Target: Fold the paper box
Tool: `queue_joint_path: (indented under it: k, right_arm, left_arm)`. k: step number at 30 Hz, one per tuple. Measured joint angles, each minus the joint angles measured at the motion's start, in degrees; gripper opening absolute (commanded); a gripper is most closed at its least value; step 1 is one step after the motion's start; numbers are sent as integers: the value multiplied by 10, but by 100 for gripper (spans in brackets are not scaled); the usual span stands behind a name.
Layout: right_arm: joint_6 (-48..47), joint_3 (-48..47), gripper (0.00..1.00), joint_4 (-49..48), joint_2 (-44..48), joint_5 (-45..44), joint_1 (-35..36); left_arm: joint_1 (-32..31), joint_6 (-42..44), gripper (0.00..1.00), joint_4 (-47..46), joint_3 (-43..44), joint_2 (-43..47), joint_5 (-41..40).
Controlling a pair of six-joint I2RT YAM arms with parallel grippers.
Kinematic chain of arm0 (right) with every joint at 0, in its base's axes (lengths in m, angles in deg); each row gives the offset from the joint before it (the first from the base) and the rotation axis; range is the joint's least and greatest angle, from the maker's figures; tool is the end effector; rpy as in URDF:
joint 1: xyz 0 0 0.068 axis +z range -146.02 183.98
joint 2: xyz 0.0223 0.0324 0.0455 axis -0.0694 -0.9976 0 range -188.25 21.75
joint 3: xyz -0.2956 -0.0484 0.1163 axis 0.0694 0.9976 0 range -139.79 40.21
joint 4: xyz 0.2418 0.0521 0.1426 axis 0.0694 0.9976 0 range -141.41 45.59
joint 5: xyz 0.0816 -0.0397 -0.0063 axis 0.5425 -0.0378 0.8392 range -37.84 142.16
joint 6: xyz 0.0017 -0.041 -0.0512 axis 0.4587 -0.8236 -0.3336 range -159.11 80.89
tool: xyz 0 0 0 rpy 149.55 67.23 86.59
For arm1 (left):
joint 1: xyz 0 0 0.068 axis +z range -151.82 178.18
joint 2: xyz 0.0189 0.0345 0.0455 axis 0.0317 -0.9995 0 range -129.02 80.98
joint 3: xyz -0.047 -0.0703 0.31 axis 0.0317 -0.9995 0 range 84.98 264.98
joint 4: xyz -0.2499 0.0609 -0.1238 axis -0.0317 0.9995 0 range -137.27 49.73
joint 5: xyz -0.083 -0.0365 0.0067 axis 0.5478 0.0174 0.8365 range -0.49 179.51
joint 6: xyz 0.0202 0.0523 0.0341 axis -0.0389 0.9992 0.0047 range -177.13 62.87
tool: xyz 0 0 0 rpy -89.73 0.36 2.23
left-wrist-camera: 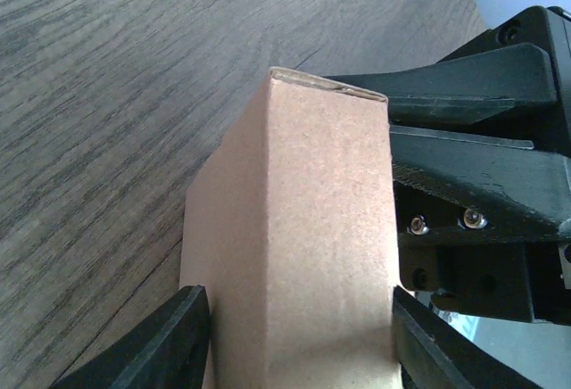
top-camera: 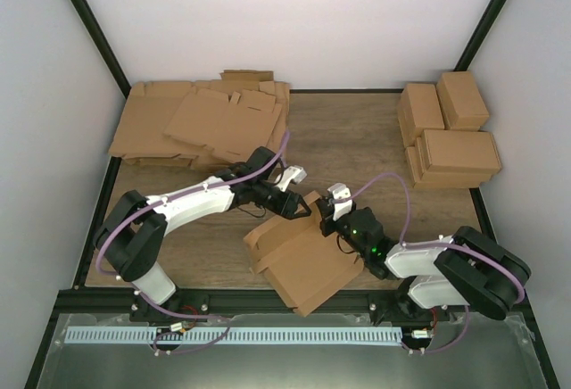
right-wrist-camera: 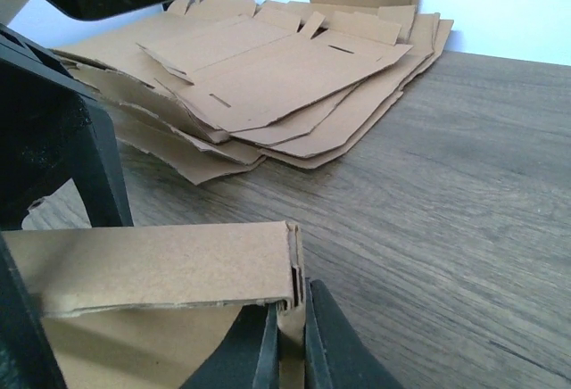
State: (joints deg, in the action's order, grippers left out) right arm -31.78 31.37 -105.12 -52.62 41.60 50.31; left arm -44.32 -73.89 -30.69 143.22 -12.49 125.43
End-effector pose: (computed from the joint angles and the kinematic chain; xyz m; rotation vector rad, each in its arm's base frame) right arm 0.1618 0.1556 0.1688 -0.4725 1.7391 0.5107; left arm 0.2495 -0.2697 0.2287 0.8694 2.4861 -1.1854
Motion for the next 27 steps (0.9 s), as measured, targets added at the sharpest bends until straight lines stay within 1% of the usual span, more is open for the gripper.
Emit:
queue_joint_path:
  k: [3,6,7,8,9,10,14,18,22,25,27]
  right_arm:
    - [-1,0,1,-1,0,-1,0]
    - [0,0,1,-1,0,-2,0]
    - [0,0,1,-1,0,-2,0]
    - [1,0,1,0,1,-4,0]
    - [2,0,1,2,3,-6,0]
    - [3,0,1,7,8,-9,0]
    - [9,6,1,28,53,-24,0]
    - [19,14,1,53,106,-43,0]
    - [42,16,1,93,148,-65,0]
    - [62,16,1,127,173,-80,-1]
    - [75,16,2,150,185,-88,-2]
  left_arm:
    - [-1,-2,58,1,1,2,-1]
    - [-2,-3,69,4,1,9,-3]
    - [-3,-6,76,6,2,12,-5]
    - [-3,-5,89,7,2,16,-7]
    - [-4,-9,98,10,2,21,-9]
    - [-5,-5,100,14,2,26,-13]
    - [-9,-11,100,43,5,69,-60]
    - [-10,-10,100,79,9,175,-131]
    - [-10,-11,100,96,7,273,-185]
    - [-10,-13,100,98,-26,339,-214]
    - [-10,-18,100,102,-63,377,-230]
